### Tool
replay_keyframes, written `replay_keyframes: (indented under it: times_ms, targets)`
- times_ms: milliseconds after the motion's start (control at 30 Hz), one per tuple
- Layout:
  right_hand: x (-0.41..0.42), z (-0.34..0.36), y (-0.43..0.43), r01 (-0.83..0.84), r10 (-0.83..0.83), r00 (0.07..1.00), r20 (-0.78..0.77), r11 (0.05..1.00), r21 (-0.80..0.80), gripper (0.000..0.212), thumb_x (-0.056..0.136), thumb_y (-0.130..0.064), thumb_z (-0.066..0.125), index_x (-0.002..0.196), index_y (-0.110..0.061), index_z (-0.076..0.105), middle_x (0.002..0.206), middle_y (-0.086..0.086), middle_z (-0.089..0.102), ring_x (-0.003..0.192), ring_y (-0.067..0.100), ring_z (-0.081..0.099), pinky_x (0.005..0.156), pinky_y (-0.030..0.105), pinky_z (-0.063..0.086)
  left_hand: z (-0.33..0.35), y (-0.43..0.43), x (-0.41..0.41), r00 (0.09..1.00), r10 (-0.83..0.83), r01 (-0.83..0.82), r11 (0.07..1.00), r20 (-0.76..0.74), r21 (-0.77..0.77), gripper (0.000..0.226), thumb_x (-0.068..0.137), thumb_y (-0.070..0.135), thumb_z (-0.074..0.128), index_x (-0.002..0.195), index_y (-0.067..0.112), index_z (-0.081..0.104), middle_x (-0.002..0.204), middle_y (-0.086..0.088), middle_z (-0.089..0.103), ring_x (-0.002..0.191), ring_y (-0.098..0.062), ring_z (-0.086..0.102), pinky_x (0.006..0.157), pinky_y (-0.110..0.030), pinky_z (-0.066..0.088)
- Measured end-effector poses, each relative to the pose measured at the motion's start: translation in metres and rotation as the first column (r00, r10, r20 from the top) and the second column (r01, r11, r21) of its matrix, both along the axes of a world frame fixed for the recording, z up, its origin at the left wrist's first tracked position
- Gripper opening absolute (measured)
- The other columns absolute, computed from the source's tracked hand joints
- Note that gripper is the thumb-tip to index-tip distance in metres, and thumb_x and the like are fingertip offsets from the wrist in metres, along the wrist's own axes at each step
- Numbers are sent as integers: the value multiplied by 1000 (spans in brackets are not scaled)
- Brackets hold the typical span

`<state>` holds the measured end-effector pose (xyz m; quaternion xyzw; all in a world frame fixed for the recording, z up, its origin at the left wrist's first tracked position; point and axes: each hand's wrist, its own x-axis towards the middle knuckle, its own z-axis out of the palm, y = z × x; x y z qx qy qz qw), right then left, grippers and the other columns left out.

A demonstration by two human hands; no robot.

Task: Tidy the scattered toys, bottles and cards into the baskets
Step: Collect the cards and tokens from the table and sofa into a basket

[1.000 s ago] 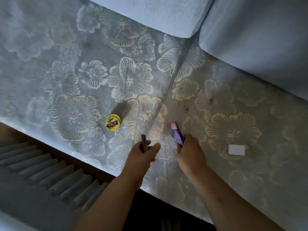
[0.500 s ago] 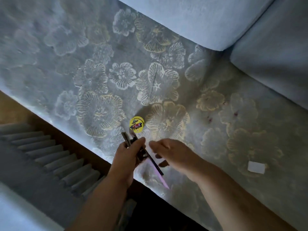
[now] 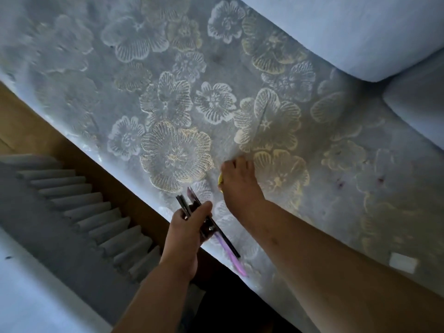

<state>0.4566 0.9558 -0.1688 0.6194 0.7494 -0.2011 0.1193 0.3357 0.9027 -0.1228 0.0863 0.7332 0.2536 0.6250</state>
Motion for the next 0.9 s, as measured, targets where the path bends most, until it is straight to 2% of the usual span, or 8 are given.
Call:
replay_keyframes:
  times_ms: [100,167,233,333,467,733,833,900]
  targets:
    - [2,-3,-14,222,-224,919,-326,974,-44,33,63,-11,81,88,-9,61,83,6,55,80,24,54,71,33,47,0,-2,1,998,-54,54,998,-12,12,28,84,30,73,101,10,63,88,-7,65,75,-15,61,70,-31,48]
    - [11,4,-17,470,-636,577,-512,772,-429,25,82,-7,69,98,-11,50,86,1,55,78,14,52,65,19,46,2,-1,3,995,-100,100,995,-2,1,26,84,31,72,96,9,65,84,-7,64,75,-16,56,73,-33,47]
    - [29,12,-25,466,-855,222,-470,516,-719,27,84,-7,67,104,-7,48,85,2,54,71,11,52,57,13,46,6,1,9,992,-106,108,994,65,-21,26,83,30,72,94,8,64,79,-5,64,70,-15,53,73,-33,44]
    - [70,31,-44,295,-917,-254,-308,229,-928,25,91,-3,60,113,-14,54,89,8,57,72,16,58,60,27,56,9,2,20,978,-138,141,990,157,-12,37,72,36,74,96,10,64,73,0,66,62,-13,48,65,-30,38]
    - [130,50,-84,151,-811,-576,-103,18,-988,25,93,-5,45,80,-16,63,71,9,57,64,20,56,48,27,48,11,-3,41,958,-241,243,970,156,6,16,88,30,66,96,16,65,73,5,66,64,-10,52,68,-28,40]
    - [223,45,-184,444,-735,-638,-227,-112,-889,30,96,-24,48,67,-17,51,64,7,29,55,18,28,36,17,23,24,-27,123,904,-370,372,928,216,32,9,90,23,62,92,14,63,74,0,64,63,-12,52,66,-28,38]
    - [245,48,-211,674,-828,-467,-309,-108,-731,42,94,-43,57,61,-18,45,56,7,25,47,17,22,42,18,18,28,-34,149,892,-389,398,917,229,10,10,91,24,62,92,15,64,73,1,66,62,-12,52,63,-26,39]
    - [259,48,-226,844,-905,-264,-333,-50,-535,43,93,-43,58,65,-12,49,54,5,37,46,18,32,44,22,26,29,-39,163,893,-383,397,918,236,-11,14,90,25,64,96,12,65,75,-1,66,65,-12,54,65,-27,40]
